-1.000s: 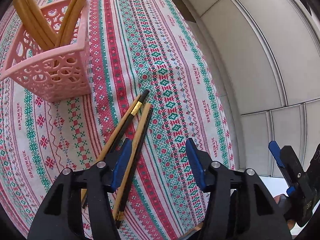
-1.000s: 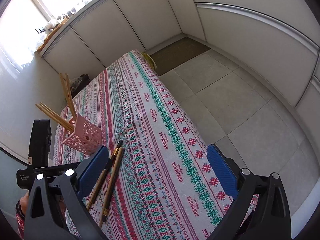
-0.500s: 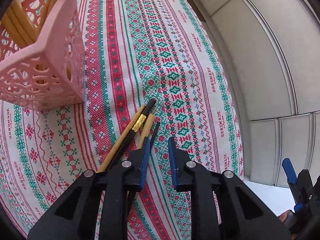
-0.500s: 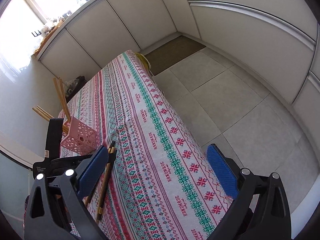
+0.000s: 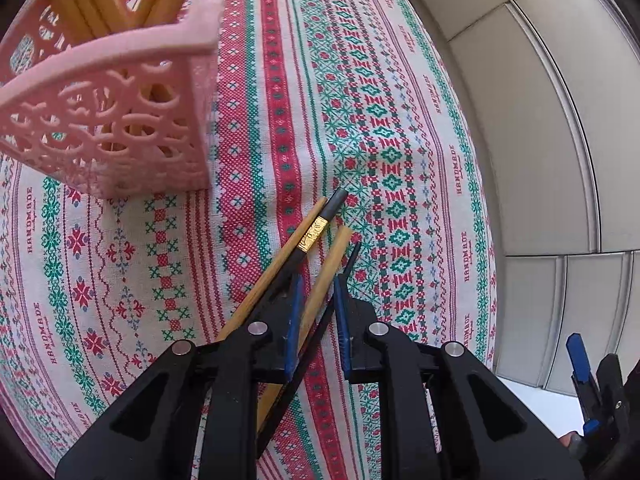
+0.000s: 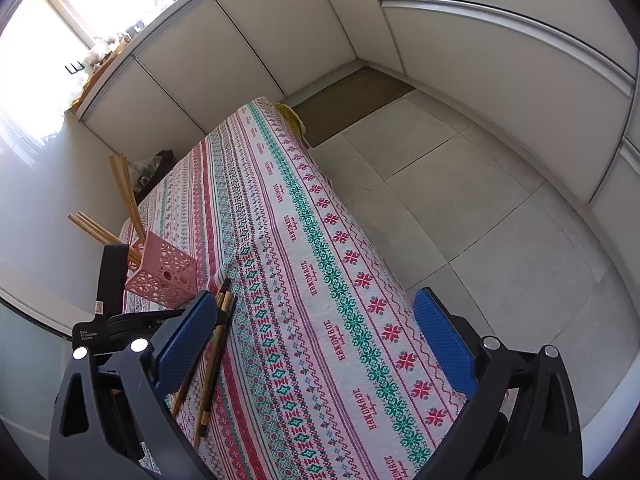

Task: Organize utensils
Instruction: 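Grasp a wooden chopstick with the left tool while the right tool grasps a black chopstick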

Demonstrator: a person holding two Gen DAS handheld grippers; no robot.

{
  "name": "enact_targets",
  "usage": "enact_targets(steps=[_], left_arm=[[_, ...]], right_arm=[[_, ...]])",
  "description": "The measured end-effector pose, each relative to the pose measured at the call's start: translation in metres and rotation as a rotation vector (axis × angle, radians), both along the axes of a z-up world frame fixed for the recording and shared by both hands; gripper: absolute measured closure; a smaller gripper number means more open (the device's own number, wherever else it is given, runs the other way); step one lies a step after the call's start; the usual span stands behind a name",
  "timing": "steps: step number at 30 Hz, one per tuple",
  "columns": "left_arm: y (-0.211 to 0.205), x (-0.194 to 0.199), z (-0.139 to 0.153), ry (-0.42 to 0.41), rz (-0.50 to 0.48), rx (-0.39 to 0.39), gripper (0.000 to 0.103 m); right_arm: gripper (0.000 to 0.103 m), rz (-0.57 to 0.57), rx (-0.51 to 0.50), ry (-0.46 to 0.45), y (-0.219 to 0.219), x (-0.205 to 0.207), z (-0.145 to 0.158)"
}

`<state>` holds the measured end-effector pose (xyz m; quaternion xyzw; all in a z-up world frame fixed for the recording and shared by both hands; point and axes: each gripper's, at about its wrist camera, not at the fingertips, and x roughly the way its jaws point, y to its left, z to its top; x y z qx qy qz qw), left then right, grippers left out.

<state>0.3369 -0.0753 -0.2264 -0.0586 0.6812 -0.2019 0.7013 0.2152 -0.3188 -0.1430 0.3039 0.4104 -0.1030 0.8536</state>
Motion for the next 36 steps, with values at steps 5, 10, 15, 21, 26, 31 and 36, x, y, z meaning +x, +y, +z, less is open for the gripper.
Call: enact_targets(steps=[5, 10, 15, 21, 26, 31, 36], left_arm=[[-0.002, 0.002, 0.004, -0.046, -0.043, 0.059, 0.085], [-0.05, -0.016, 0.008, -0.213, -0.231, 0.218, 0.059], [-0.05, -0.019, 0.016, -0.294, -0.204, 0.198, 0.094], [-0.003, -0.042, 0.06, -0.372, -0.13, 0.114, 0.097], [0.036, -0.076, 0.107, -0.465, -0.076, 0.039, 0.097], [0.065, -0.101, 0.138, -0.553, -0.05, -0.01, 0.097], [0.081, -0.109, 0.155, -0.597, -0.032, -0.059, 0.097]], right_arm=[[0.007, 0.006, 0.0, 0.008, 0.002, 0.001, -0.002], [0.007, 0.017, -0.026, 0.027, 0.007, 0.005, -0.003], [0.007, 0.008, -0.033, 0.065, 0.015, 0.015, -0.008], [0.007, 0.095, -0.017, 0.263, 0.048, 0.054, -0.041], [0.013, 0.152, -0.076, 0.355, 0.094, 0.092, -0.057], [0.03, 0.226, -0.15, 0.504, 0.141, 0.126, -0.087], [0.093, 0.237, -0.256, 0.483, 0.169, 0.136, -0.082]])
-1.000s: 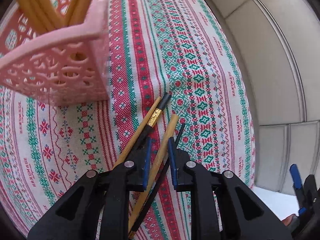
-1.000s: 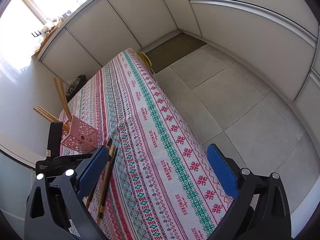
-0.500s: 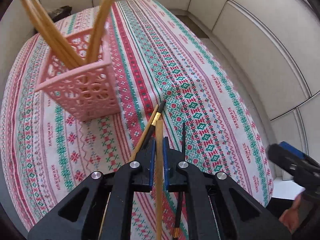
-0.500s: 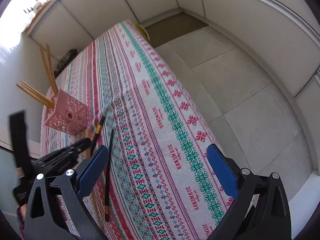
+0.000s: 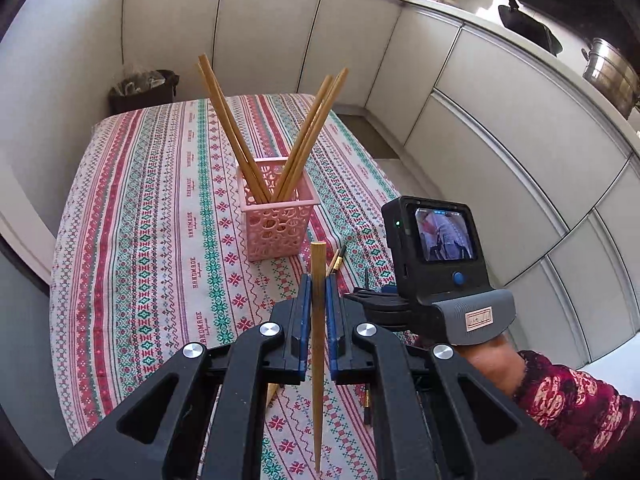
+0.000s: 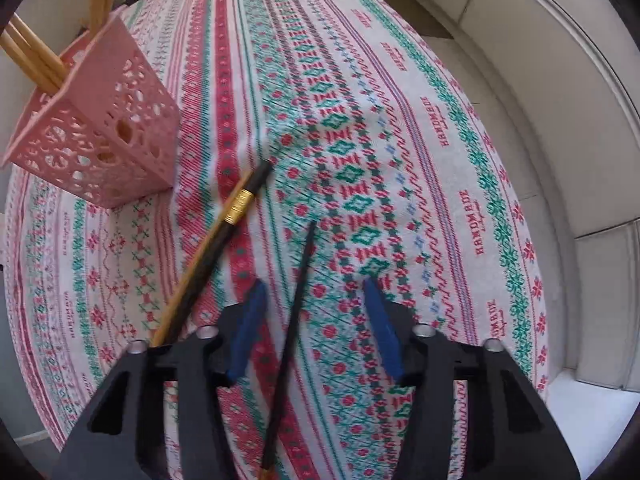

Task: Organize utensils
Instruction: 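Grasp a wooden chopstick with the left tool while the right tool grasps a black chopstick, then carry both held chopsticks upright above the pink holder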

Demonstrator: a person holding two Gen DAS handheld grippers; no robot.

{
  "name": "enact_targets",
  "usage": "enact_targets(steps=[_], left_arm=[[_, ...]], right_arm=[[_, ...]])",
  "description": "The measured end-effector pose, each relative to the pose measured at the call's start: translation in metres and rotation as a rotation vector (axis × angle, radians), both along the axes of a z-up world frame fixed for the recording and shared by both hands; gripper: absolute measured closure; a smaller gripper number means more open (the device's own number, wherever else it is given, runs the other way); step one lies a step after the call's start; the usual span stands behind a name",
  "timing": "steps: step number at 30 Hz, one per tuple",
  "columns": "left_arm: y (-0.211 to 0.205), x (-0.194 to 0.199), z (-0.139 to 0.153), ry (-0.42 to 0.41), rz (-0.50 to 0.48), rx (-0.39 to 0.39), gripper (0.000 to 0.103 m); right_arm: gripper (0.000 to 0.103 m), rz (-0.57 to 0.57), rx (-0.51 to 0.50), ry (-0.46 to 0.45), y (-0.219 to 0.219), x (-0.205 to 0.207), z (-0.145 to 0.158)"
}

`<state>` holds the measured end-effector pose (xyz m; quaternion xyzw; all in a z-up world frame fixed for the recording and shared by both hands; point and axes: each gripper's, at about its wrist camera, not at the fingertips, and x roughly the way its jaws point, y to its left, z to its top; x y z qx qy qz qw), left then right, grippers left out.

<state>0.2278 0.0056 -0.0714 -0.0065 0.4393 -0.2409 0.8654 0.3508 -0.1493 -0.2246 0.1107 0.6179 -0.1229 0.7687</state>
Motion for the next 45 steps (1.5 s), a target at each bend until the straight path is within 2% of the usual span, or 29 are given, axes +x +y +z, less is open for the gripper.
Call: enact_targets(steps=[3, 6, 10, 16, 21, 26, 36, 45], left_arm=[[0.009, 0.003, 0.005, -0.007, 0.012, -0.021, 0.097], [0.014, 0.0, 0.009, -0.019, 0.016, -0.035, 0.097], [0.017, -0.005, 0.014, -0.032, 0.021, -0.047, 0.097], [0.011, -0.017, 0.023, -0.081, 0.025, -0.037, 0.097], [0.009, -0.028, 0.029, -0.109, 0.036, -0.051, 0.097], [0.008, -0.038, 0.038, -0.128, 0.073, -0.083, 0.097], [-0.005, -0.054, 0.049, -0.178, 0.099, -0.043, 0.097], [-0.013, -0.054, 0.076, -0.255, 0.101, -0.011, 0.097]], right_arm=[[0.098, -0.044, 0.092, -0.007, -0.005, -0.004, 0.0], [0.098, -0.082, 0.24, -0.115, -0.022, -0.021, 0.004], [0.098, -0.062, 0.238, -0.247, -0.03, -0.052, 0.029], [0.098, 0.017, 0.208, -0.502, -0.03, -0.096, 0.081], [0.098, 0.08, 0.193, -0.644, -0.023, -0.125, 0.114], [0.098, 0.104, 0.214, -0.685, -0.023, -0.14, 0.129], [0.098, 0.089, 0.247, -0.743, -0.034, -0.157, 0.157], [0.098, 0.097, 0.253, -0.808, -0.042, -0.151, 0.186]])
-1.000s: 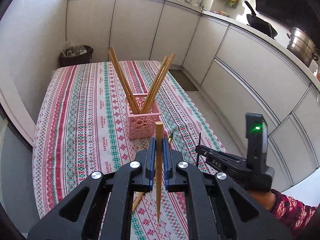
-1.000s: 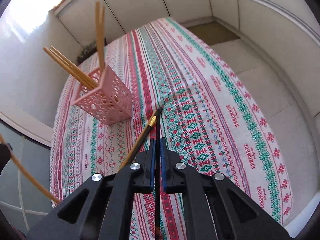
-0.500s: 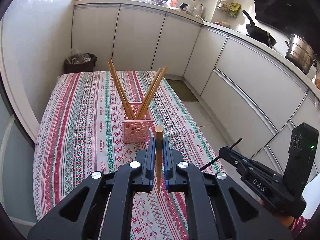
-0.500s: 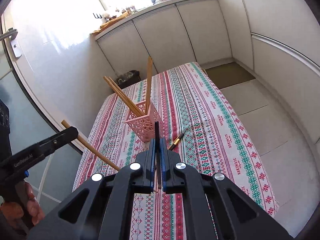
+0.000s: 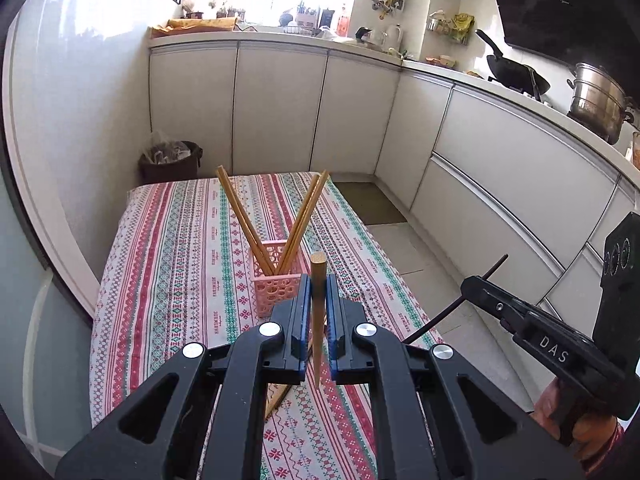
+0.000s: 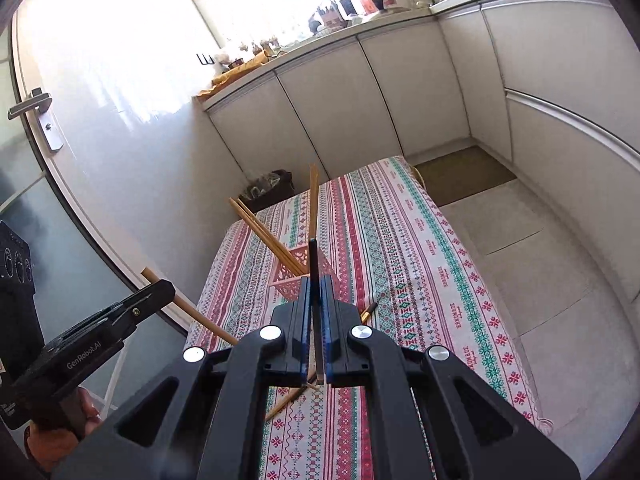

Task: Organize utensils
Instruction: 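Carry both held chopsticks upright above the pink holder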

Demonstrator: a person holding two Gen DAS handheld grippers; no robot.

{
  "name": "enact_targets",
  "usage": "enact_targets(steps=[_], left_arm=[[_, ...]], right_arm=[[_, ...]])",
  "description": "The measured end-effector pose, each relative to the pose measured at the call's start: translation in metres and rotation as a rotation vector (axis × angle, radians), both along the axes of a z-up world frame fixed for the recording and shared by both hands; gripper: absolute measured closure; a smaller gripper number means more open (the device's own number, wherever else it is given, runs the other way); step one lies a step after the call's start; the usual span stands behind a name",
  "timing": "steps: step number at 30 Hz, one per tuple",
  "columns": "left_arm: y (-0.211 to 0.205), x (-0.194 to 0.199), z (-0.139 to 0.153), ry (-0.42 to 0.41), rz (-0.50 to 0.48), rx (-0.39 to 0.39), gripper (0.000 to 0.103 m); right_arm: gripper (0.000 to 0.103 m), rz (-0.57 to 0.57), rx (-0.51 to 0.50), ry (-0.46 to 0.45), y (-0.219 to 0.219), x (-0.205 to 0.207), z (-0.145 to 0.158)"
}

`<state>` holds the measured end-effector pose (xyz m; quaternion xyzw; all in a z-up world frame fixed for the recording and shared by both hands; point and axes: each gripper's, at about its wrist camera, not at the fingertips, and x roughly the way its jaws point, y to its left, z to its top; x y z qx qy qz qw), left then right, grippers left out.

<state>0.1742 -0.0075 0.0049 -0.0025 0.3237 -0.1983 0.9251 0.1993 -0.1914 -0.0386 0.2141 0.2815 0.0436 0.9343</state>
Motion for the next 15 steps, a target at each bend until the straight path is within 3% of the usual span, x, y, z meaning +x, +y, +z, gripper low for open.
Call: enact_targets(steps=[15], left_arm=[[-0.003, 0.059, 0.065, -0.174, 0.039, -0.022, 0.097]], right_arm=[[0.098, -0.018, -0.029, -0.134, 0.0, 0.069, 0.06]])
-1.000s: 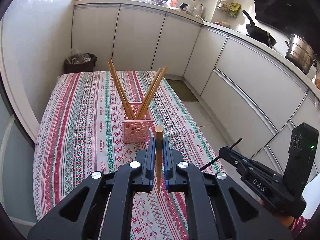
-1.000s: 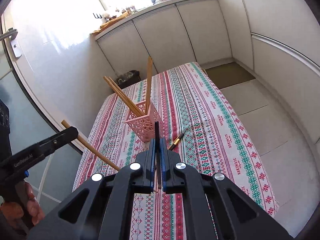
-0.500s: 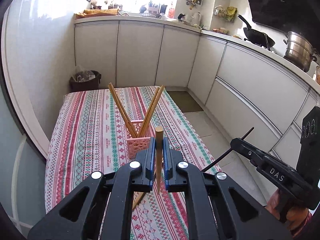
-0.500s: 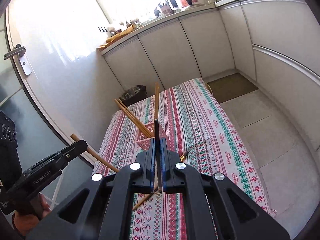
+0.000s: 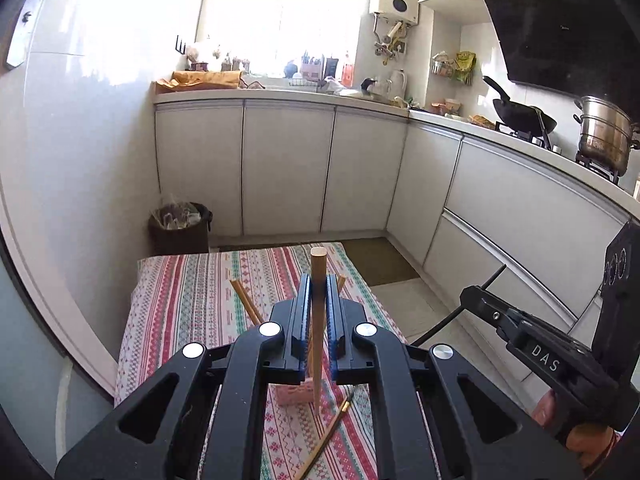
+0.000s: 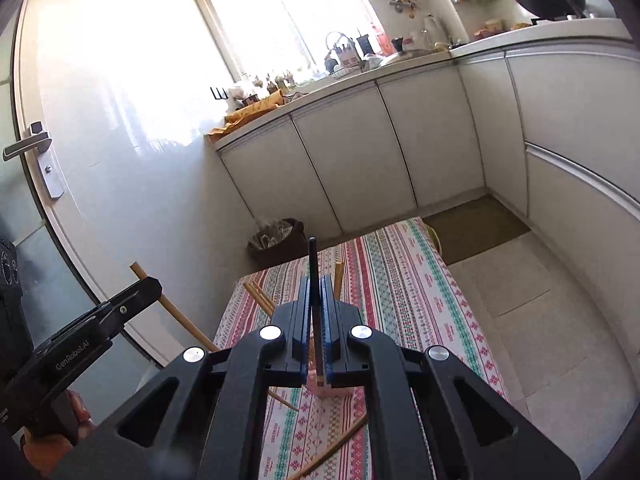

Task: Organize utensils
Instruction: 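Carry both held chopsticks upright above the pink holder, then open the left tool, then the right tool, dropping chopsticks into the holder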

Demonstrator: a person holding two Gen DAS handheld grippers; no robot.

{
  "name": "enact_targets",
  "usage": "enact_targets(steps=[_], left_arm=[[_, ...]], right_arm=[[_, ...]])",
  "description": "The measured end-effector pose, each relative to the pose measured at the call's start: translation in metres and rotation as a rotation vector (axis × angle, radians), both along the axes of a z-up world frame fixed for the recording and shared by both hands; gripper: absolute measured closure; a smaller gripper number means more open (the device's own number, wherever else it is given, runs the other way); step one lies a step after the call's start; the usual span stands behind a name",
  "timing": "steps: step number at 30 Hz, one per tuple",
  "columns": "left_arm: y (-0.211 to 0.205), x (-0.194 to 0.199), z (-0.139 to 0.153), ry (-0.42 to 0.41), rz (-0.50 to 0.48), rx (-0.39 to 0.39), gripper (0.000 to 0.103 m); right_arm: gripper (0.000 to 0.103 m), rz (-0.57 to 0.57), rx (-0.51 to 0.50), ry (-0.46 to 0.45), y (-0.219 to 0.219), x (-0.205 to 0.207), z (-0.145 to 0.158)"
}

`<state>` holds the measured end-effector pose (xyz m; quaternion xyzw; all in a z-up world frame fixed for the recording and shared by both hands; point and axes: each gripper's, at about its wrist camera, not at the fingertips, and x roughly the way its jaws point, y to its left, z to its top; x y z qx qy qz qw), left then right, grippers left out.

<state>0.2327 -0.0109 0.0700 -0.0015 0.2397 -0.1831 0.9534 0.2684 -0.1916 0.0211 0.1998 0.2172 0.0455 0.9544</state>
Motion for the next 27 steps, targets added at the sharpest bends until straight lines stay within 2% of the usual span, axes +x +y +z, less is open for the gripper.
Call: enact_targets(steps=[5, 9, 15, 16, 18, 19, 22, 24, 27], left_arm=[[-0.001, 0.025, 0.005, -0.032, 0.028, -0.005, 0.097], [0.0, 0.044, 0.0, -0.027, 0.036, -0.007, 0.097], [0.005, 0.068, -0.026, -0.006, 0.053, -0.012, 0.095], [0.005, 0.074, -0.035, 0.02, 0.062, -0.007, 0.095], [0.011, 0.079, -0.045, 0.055, 0.073, -0.033, 0.084], [0.015, 0.078, -0.048, 0.057, 0.082, -0.054, 0.083], [0.028, 0.068, -0.042, 0.028, 0.107, -0.095, 0.082], [0.035, 0.06, -0.032, 0.003, 0.125, -0.115, 0.07], [0.04, 0.052, -0.022, -0.027, 0.142, -0.119, 0.067]], right_arm=[[0.098, 0.009, -0.02, -0.005, 0.006, 0.026, 0.0], [0.098, 0.018, -0.032, -0.002, 0.01, 0.041, -0.004], [0.098, 0.028, -0.045, 0.01, 0.019, 0.062, -0.019], [0.098, 0.03, -0.048, 0.018, 0.021, 0.065, -0.023], [0.098, 0.035, -0.053, 0.033, 0.025, 0.072, -0.03], [0.098, 0.037, -0.059, 0.039, 0.026, 0.075, -0.032], [0.098, 0.047, -0.08, 0.045, 0.032, 0.08, -0.037], [0.098, 0.051, -0.086, 0.051, 0.036, 0.084, -0.038], [0.098, 0.077, -0.085, 0.059, 0.042, 0.089, -0.042]])
